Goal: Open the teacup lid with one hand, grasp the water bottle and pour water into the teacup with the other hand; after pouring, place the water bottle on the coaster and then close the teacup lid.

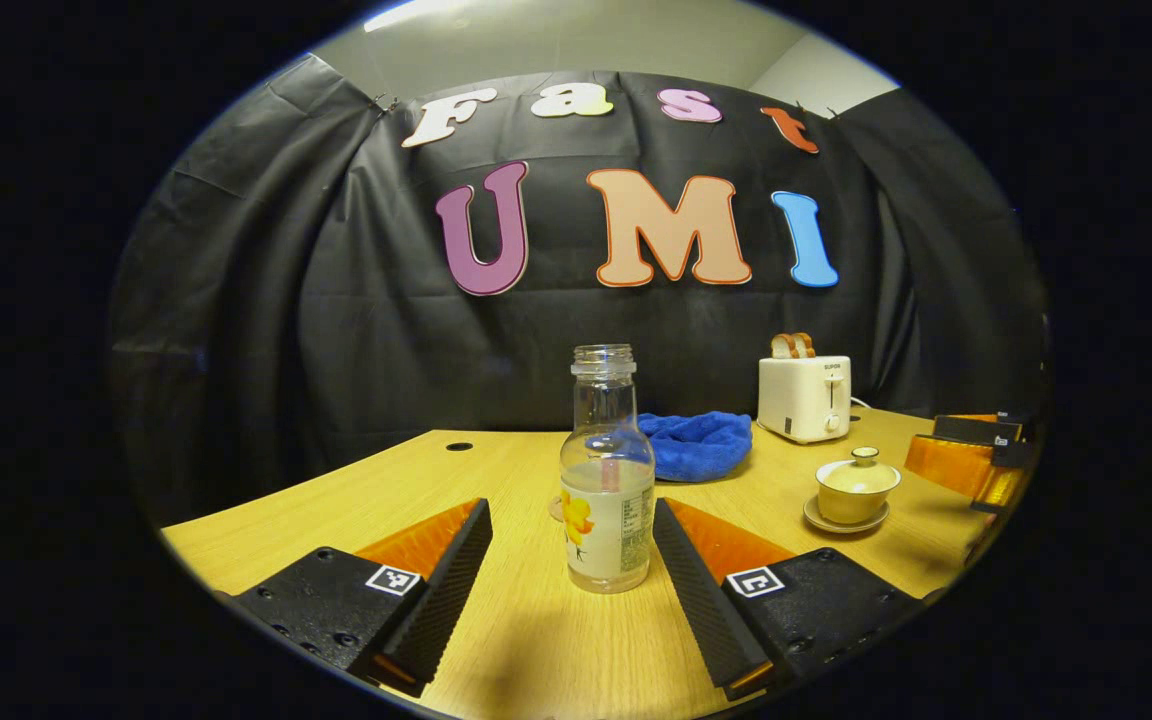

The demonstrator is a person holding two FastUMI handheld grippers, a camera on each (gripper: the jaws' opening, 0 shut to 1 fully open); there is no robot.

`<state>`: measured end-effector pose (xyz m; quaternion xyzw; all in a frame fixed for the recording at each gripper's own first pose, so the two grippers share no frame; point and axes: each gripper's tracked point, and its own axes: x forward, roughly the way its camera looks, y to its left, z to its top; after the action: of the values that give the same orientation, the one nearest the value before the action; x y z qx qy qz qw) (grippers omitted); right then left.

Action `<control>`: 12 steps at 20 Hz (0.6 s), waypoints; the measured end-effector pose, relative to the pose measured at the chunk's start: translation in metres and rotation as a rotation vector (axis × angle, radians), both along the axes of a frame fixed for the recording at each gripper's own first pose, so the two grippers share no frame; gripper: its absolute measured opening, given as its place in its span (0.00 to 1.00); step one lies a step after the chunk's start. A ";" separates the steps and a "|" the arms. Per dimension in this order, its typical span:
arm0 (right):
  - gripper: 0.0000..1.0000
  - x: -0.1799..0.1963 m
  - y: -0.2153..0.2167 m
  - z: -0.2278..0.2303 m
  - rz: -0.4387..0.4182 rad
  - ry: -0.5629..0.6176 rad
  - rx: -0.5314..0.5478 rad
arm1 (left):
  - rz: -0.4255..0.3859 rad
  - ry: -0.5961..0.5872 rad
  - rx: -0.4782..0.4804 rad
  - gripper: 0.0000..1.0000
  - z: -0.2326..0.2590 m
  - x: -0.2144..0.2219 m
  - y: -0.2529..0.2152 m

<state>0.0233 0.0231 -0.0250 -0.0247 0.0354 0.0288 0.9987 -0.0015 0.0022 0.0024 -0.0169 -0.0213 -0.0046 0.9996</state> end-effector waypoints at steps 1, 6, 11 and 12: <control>0.96 0.006 0.000 -0.003 0.002 0.011 -0.002 | -0.002 0.001 -0.005 0.95 -0.001 0.000 0.000; 0.93 0.035 0.005 -0.014 0.005 0.070 -0.022 | -0.009 -0.004 -0.012 0.95 0.001 0.001 -0.001; 0.93 0.066 0.006 -0.030 -0.008 0.141 -0.039 | -0.014 -0.007 -0.016 0.95 0.000 0.001 -0.001; 0.82 0.068 0.006 -0.031 -0.010 0.153 -0.034 | -0.014 -0.006 -0.016 0.95 0.001 0.002 -0.001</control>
<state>0.0916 0.0295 -0.0557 -0.0394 0.1121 0.0248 0.9926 0.0004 0.0012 0.0030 -0.0251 -0.0241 -0.0116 0.9993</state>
